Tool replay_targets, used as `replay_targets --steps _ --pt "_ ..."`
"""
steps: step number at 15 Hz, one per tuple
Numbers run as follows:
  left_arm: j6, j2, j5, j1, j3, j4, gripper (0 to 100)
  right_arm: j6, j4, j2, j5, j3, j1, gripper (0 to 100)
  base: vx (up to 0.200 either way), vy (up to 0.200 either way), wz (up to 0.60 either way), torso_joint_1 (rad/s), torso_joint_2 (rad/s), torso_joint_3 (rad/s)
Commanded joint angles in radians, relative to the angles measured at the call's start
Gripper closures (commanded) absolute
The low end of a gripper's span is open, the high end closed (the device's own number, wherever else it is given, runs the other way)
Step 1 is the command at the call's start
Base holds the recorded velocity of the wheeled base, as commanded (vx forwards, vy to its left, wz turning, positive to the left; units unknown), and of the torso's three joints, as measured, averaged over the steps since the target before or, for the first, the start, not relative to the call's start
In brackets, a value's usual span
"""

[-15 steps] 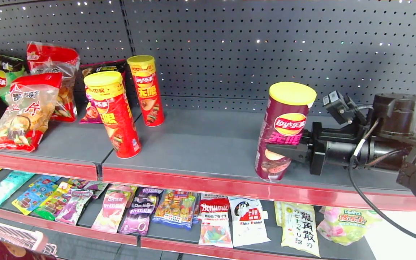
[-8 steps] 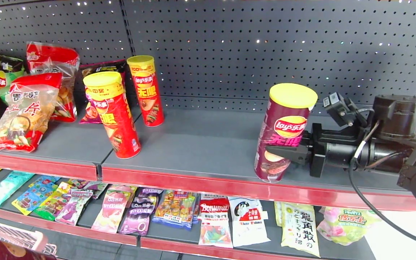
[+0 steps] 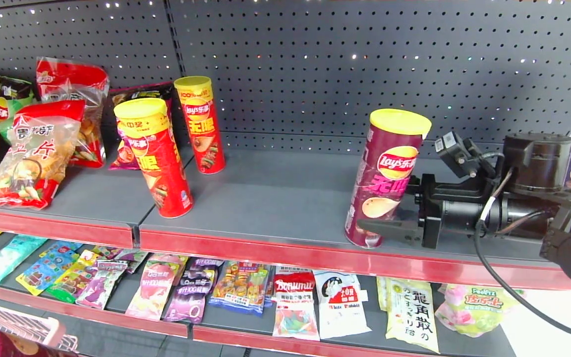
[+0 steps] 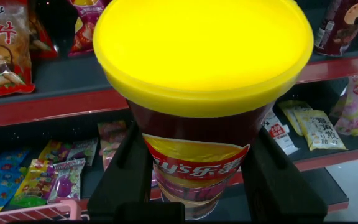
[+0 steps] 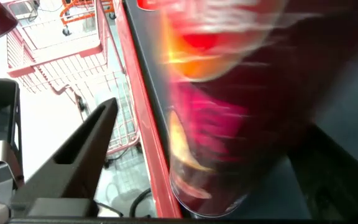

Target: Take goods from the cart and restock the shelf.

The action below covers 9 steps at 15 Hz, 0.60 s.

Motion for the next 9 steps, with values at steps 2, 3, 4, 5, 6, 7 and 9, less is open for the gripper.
replay_targets --steps 2,3,4,5,6,7,9 --pt "0.000 0.003 -0.003 0.000 0.001 0.000 100 0.000 -0.005 -0.002 -0.002 -0.004 -0.005 0 0.000 0.000 0.00 0.000 0.00 0.000" --pt "0.000 0.003 -0.003 0.000 0.001 0.000 100 0.000 -0.005 -0.003 -0.005 -0.003 -0.006 0 0.000 0.000 0.00 0.000 0.00 0.000" --pt "0.000 0.003 -0.003 0.000 0.001 0.000 100 0.000 -0.005 -0.006 -0.028 0.000 -0.006 0 0.000 0.000 0.00 0.000 0.00 0.000" --pt "0.000 0.003 -0.003 0.000 0.003 0.000 100 0.000 -0.007 -0.006 -0.035 0.002 -0.006 0 0.000 0.000 0.00 0.000 0.00 0.000" --pt "0.000 0.003 -0.003 0.000 0.006 0.000 100 0.002 -0.017 -0.011 -0.045 0.004 -0.008 0 0.000 0.000 0.00 0.000 0.00 0.000" --pt "0.000 0.001 -0.003 0.000 0.006 0.000 100 0.005 -0.027 -0.012 -0.062 0.011 -0.017 0 0.000 0.000 0.00 0.000 0.00 0.000" --pt "0.000 0.001 -0.003 -0.002 0.007 0.000 100 0.004 -0.042 -0.015 -0.081 0.033 -0.034 0 0.000 0.000 0.00 0.000 0.00 0.000"
